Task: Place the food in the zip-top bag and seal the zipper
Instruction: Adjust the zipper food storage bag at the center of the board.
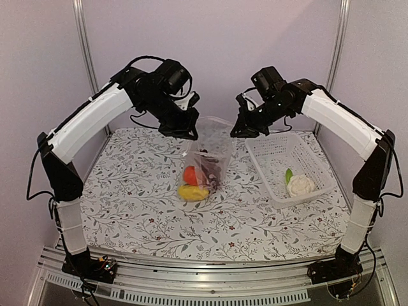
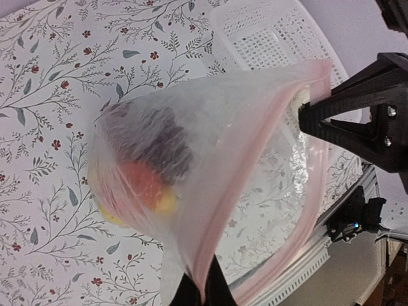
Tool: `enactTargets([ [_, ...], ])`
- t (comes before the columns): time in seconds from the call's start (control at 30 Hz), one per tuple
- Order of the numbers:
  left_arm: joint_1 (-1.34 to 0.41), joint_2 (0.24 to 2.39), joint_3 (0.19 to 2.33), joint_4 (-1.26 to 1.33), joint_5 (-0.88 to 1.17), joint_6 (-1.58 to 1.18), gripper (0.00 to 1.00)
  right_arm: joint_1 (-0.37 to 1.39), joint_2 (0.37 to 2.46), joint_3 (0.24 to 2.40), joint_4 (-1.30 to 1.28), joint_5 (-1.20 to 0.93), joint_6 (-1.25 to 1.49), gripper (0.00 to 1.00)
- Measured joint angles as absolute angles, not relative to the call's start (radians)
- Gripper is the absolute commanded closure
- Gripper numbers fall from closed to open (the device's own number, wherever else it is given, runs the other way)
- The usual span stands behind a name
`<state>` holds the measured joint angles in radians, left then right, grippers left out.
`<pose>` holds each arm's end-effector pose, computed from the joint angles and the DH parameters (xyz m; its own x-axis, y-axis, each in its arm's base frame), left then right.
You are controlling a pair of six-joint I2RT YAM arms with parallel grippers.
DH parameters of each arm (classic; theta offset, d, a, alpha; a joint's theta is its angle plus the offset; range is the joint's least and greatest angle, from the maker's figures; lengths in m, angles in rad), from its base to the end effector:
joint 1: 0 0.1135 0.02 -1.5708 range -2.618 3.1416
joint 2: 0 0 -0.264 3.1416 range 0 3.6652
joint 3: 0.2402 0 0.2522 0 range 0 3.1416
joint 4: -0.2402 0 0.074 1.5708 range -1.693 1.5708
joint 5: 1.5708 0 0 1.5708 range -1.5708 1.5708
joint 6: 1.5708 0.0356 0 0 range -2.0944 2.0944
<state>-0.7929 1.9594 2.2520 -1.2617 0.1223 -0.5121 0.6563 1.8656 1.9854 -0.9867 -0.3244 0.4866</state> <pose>0.2770 -0.2874 0.3958 -0.8745 0.1947 -0.4441 0.3751 0.8521 -0.3650 0.3119 0.2546 0.3728 -0.8807 -0.1189 -0.4585 -0.3733 0.7700 0.5174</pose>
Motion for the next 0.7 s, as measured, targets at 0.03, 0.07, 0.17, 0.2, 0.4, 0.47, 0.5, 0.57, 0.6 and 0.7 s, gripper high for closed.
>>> enactTargets([
  [0.03, -0.793, 1.959, 2.257, -1.261, 0.117, -0.512, 1.00, 0.656, 1.876, 1.996, -0.989, -0.324, 0.482, 1.00],
  [0.07, -0.793, 1.959, 2.263, -1.262, 0.110, -0.513, 1.00, 0.656, 1.890, 2.015, -0.995, -0.324, 0.482, 1.00],
  [0.17, -0.793, 1.959, 2.283, -1.261, 0.088, -0.514, 1.00, 0.656, 1.933, 2.098, -1.002, -0.323, 0.485, 1.00],
  [0.2, -0.793, 1.959, 2.287, -1.257, 0.084, -0.514, 1.00, 0.656, 1.940, 2.122, -1.002, -0.320, 0.487, 1.00],
  [0.4, -0.793, 1.956, 2.263, -1.234, 0.073, -0.517, 0.87, 0.656, 1.940, 2.173, -0.997, -0.310, 0.488, 1.00],
  [0.47, -0.793, 1.957, 2.248, -1.238, 0.073, -0.521, 0.80, 0.656, 1.940, 2.157, -0.993, -0.310, 0.485, 1.00],
  [0.5, -0.793, 1.957, 2.246, -1.241, 0.071, -0.522, 0.79, 0.656, 1.938, 2.137, -0.988, -0.311, 0.485, 1.00],
  [0.57, -0.793, 1.957, 2.246, -1.243, 0.070, -0.529, 0.78, 0.656, 1.938, 2.097, -0.977, -0.312, 0.486, 1.00],
  [0.6, -0.793, 1.957, 2.247, -1.243, 0.069, -0.529, 0.78, 0.656, 1.938, 2.077, -0.975, -0.312, 0.487, 1.00],
  [0.7, -0.793, 1.958, 2.253, -1.245, 0.062, -0.529, 0.75, 0.656, 1.938, 2.057, -0.977, -0.312, 0.487, 0.98],
])
